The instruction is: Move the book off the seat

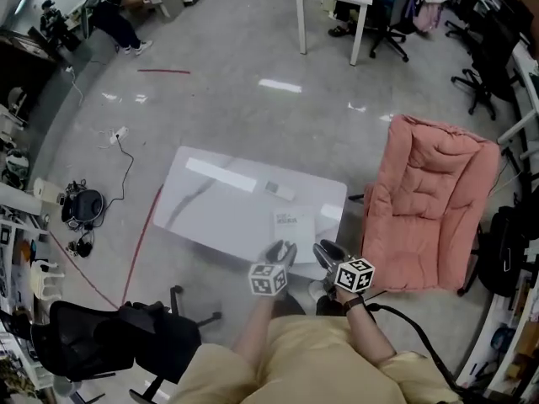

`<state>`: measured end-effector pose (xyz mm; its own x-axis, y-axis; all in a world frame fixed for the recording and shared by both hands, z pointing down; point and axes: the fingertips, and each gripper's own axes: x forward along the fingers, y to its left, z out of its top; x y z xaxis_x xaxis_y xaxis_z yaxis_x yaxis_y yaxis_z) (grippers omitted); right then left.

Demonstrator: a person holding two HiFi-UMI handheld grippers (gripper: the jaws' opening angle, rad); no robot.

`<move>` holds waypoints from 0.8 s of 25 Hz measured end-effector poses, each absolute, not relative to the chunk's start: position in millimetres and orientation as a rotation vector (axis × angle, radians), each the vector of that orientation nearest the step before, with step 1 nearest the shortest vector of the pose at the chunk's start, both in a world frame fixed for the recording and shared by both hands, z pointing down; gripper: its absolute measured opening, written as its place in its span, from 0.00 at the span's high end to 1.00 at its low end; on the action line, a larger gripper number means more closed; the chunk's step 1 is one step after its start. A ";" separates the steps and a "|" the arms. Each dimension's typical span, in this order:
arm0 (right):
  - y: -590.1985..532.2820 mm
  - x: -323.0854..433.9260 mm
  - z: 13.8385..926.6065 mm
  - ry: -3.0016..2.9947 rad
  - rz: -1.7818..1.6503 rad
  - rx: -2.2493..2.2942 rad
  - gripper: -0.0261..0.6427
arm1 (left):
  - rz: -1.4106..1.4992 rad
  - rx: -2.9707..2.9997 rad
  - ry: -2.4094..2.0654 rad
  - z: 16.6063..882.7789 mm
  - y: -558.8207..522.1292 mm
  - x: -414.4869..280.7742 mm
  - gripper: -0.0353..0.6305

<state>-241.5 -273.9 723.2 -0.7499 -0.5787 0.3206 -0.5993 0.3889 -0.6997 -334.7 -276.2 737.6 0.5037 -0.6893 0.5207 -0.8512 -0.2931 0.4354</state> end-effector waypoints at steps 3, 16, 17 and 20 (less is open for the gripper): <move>-293.0 -227.6 685.9 -2.651 1.268 1.133 0.78 | 0.264 2.147 -1.328 692.3 -281.1 -328.2 0.72; -333.9 -195.1 521.7 -2.766 0.552 1.361 0.95 | 0.055 2.369 -1.679 521.3 -300.2 -313.0 0.94; -333.8 -194.6 508.2 -2.786 0.491 1.364 0.95 | 0.024 2.368 -1.708 508.3 -300.1 -314.2 0.94; -330.1 -204.9 469.3 -2.852 0.332 1.342 0.95 | -0.049 2.383 -1.782 469.6 -295.4 -322.7 0.94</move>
